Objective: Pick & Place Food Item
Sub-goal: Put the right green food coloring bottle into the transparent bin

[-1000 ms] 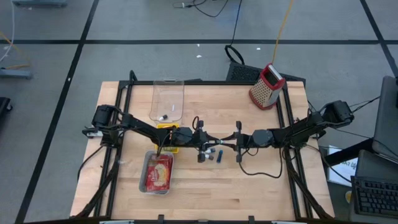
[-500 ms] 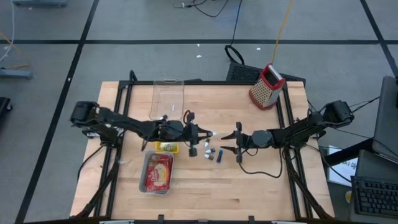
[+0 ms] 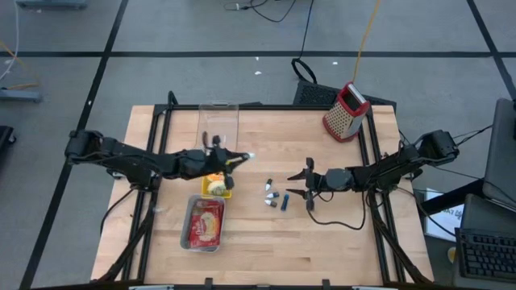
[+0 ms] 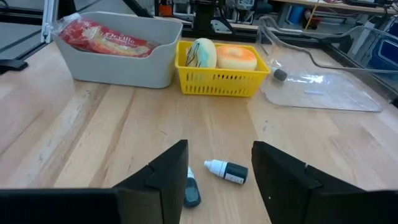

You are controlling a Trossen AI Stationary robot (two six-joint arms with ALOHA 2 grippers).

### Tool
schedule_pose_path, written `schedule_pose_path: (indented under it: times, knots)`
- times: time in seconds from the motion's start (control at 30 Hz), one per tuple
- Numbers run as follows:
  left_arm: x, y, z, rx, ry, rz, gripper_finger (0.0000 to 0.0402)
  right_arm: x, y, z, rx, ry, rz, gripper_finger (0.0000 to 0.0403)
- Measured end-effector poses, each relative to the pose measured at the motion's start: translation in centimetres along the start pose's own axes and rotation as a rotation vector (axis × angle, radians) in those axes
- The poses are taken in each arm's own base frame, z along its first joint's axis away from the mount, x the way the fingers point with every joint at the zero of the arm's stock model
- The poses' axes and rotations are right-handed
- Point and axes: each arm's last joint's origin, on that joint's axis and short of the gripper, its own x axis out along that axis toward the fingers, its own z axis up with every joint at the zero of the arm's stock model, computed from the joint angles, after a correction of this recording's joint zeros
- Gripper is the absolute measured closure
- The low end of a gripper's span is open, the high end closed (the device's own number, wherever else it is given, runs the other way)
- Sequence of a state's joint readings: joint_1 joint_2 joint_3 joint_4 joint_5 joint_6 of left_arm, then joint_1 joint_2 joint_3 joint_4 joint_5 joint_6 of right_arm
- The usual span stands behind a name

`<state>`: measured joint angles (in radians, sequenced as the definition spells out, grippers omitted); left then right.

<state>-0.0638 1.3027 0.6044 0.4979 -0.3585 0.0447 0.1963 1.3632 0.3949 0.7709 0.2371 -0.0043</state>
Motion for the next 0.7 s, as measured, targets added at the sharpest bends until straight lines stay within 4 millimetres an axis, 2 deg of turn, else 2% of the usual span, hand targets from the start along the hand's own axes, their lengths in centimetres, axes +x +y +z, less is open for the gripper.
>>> schedule_pose_path:
  times: [0.2, 0.43, 0.7]
  knots:
    - [-1.8, 1.7, -2.7, -0.099, -0.056, 0.129, 0.0347, 0.0, 0.0, 0.0, 0.004, -0.002, -0.001, 0.0238]
    - [-2.8, 3.0, -5.7, -0.163, -0.008, 0.266, 0.0347, 0.0, 0.0, -0.1, 0.017, 0.005, -0.001, 0.0238]
    - [-3.1, 4.0, -7.0, -0.216, 0.016, 0.361, 0.0349, 0.0, -0.2, 0.0, 0.020, 0.005, -0.008, 0.0238]
